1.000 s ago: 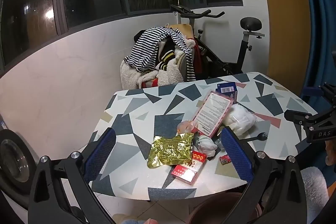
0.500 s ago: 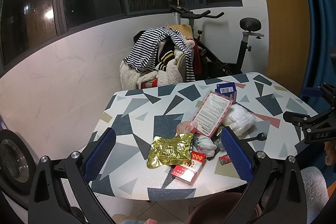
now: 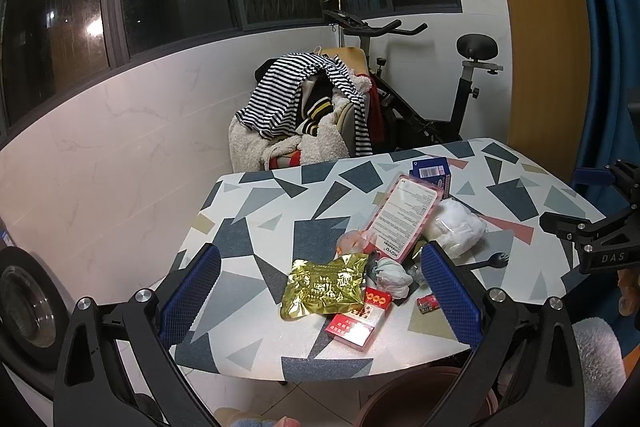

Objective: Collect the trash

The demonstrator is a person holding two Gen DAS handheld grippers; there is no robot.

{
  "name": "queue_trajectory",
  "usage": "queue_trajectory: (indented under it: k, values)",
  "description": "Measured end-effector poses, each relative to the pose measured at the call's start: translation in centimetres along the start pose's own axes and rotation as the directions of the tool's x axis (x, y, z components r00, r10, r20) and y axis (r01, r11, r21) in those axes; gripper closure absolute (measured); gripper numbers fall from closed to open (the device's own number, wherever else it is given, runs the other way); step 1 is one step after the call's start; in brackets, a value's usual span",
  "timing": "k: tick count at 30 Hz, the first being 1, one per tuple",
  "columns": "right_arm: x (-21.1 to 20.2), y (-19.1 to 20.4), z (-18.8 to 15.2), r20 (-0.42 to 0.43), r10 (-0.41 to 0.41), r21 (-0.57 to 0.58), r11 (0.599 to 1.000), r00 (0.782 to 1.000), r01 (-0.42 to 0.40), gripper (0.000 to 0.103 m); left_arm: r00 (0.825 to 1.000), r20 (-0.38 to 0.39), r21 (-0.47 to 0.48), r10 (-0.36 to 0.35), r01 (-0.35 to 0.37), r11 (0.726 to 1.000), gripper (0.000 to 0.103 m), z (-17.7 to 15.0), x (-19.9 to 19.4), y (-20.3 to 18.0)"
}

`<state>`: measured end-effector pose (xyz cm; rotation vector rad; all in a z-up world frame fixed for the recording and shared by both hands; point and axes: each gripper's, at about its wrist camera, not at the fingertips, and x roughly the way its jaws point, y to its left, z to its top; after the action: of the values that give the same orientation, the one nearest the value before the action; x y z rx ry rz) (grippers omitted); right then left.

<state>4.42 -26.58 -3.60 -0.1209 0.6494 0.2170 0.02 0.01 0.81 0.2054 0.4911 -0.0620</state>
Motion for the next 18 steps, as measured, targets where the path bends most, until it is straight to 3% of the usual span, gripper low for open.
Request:
queue_trajectory:
  k: [18]
  values:
    - [0.04,0.08,-0.1,-0.002,-0.002,-0.003,1.0,1.0,0.002,0.006,1.0,0.0,-0.001,-0.002,0.002,1.0,0.005,0.4,-0.2,-0.3]
